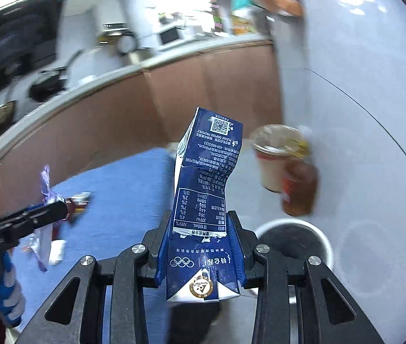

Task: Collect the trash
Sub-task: 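Carry the purple bundle and milk carton in both grippers over the bin, then open both grippers to drop the bundle and carton into the bin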

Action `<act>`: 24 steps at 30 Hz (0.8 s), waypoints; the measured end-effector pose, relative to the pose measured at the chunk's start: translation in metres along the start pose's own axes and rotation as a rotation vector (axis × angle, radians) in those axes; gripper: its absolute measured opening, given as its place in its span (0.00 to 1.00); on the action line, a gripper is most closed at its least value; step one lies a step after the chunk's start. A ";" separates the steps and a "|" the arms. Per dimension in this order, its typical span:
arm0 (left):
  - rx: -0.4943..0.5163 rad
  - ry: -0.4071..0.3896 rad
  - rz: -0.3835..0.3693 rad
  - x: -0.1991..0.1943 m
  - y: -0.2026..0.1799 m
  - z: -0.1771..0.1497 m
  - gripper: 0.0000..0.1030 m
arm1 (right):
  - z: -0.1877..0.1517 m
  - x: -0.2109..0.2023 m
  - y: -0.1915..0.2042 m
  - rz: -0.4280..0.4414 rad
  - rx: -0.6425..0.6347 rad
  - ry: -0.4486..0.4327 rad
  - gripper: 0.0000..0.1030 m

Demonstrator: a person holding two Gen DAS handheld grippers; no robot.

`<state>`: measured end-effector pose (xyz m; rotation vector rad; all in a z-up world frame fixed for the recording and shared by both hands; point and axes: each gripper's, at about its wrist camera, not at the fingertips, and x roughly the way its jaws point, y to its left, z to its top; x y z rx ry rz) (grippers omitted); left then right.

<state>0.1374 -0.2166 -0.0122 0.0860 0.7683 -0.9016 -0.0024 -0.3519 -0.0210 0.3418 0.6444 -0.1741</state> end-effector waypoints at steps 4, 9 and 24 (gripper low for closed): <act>0.018 0.081 -0.076 0.071 -0.028 0.019 0.32 | -0.014 0.026 -0.043 -0.077 0.073 0.046 0.33; -0.028 0.183 -0.124 0.155 -0.037 0.028 0.32 | -0.026 0.065 -0.086 -0.157 0.138 0.103 0.33; -0.105 0.256 -0.160 0.230 -0.036 0.026 0.52 | -0.051 0.122 -0.148 -0.281 0.262 0.193 0.45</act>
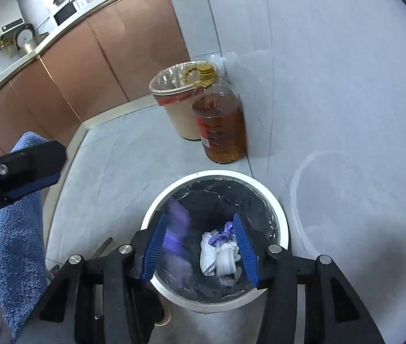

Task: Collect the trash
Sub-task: 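Open both grippers to drop the bundle and carton into the bin, then move both grippers back toward the remaining trash on the towel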

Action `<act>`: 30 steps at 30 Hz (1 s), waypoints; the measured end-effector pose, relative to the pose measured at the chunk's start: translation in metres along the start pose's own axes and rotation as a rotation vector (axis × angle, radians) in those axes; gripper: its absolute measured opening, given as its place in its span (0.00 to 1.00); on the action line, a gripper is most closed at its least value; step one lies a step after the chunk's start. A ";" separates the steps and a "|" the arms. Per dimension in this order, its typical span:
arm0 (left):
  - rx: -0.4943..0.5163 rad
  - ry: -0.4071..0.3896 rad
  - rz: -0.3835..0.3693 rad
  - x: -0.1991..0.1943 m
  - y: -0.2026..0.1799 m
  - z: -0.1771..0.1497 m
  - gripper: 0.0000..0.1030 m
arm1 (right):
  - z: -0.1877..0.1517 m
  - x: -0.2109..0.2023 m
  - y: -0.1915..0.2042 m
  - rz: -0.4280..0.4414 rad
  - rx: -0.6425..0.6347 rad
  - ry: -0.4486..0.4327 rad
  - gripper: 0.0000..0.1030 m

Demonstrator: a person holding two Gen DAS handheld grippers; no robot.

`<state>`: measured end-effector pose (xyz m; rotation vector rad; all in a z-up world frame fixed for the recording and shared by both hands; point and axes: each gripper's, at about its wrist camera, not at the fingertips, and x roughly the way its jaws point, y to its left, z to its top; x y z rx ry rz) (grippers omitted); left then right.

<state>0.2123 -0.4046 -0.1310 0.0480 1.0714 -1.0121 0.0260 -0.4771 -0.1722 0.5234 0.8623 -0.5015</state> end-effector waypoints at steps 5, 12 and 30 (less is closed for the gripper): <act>-0.001 -0.093 0.035 -0.043 0.002 -0.001 0.52 | 0.008 -0.020 0.005 -0.003 0.009 -0.047 0.45; 0.012 -0.272 0.119 -0.138 0.001 -0.009 0.52 | 0.019 -0.089 0.050 0.020 -0.095 -0.196 0.45; -0.033 -0.510 0.355 -0.350 0.034 -0.103 0.52 | 0.004 -0.259 0.175 0.245 -0.346 -0.447 0.49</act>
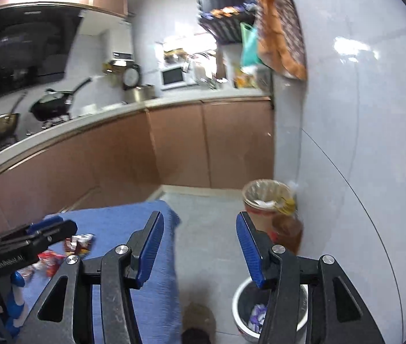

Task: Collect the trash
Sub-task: 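Move both grippers back toward the remaining trash on the towel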

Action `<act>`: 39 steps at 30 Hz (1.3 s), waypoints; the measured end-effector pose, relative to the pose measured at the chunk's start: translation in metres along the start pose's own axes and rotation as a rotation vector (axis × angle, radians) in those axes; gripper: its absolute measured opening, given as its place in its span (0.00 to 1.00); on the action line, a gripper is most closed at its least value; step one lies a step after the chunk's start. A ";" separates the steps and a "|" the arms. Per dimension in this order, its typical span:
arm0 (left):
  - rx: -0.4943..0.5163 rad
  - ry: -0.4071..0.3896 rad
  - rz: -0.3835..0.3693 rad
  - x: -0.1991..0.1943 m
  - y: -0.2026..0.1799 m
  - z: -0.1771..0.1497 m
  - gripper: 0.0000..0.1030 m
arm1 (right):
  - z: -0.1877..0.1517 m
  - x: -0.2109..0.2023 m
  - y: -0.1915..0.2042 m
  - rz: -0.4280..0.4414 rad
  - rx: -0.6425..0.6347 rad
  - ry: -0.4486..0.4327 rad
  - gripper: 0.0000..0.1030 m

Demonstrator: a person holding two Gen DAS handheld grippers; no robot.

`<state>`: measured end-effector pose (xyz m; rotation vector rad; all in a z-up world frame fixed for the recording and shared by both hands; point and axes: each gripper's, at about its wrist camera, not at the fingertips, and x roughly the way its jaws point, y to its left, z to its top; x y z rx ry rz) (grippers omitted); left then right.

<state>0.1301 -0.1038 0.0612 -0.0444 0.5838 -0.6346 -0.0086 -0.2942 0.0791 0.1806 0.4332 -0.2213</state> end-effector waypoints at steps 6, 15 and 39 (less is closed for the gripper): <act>-0.044 -0.026 0.109 -0.043 0.051 -0.020 0.52 | 0.010 -0.015 0.041 0.115 -0.032 -0.014 0.49; -0.177 -0.008 0.230 -0.078 0.153 -0.058 0.52 | 0.019 -0.005 0.090 0.249 -0.067 0.020 0.49; -0.693 0.195 0.285 -0.008 0.333 -0.114 0.52 | -0.054 0.148 0.213 0.603 -0.199 0.392 0.50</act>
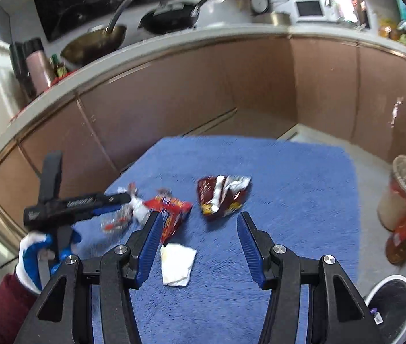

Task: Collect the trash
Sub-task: 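Move both grippers back toward the remaining trash on the towel, then grasp the clear plastic wrapper with the left gripper while the right gripper grasps the red snack bag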

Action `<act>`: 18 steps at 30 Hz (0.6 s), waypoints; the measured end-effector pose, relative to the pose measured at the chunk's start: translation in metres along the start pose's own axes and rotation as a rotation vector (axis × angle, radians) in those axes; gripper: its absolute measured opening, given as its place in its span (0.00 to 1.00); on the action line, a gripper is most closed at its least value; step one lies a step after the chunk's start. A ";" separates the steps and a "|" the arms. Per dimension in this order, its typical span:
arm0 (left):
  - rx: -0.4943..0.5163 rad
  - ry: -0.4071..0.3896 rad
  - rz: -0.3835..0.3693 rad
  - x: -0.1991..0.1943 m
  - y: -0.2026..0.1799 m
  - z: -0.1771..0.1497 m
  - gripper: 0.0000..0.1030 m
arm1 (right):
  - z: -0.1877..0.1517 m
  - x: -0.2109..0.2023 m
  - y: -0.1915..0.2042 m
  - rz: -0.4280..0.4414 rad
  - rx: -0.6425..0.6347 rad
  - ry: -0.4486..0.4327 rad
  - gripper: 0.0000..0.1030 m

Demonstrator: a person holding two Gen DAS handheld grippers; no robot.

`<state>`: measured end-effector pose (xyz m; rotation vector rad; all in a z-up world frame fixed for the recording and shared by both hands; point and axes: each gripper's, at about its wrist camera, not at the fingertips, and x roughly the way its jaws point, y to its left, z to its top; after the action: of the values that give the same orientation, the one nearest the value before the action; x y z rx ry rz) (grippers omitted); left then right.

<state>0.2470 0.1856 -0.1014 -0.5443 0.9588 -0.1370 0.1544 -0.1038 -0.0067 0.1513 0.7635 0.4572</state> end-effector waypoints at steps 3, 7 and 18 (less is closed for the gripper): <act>-0.036 0.016 0.048 0.014 0.007 0.002 0.52 | -0.002 0.019 -0.003 0.030 -0.006 0.034 0.50; -0.078 0.026 0.091 0.029 0.014 0.007 0.52 | 0.000 0.042 -0.003 0.069 -0.009 0.067 0.50; -0.074 0.062 0.076 0.047 0.021 0.017 0.36 | 0.005 0.112 0.003 0.196 0.008 0.166 0.46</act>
<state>0.2851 0.1941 -0.1387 -0.5729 1.0470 -0.0505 0.2272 -0.0504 -0.0726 0.1984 0.9175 0.6586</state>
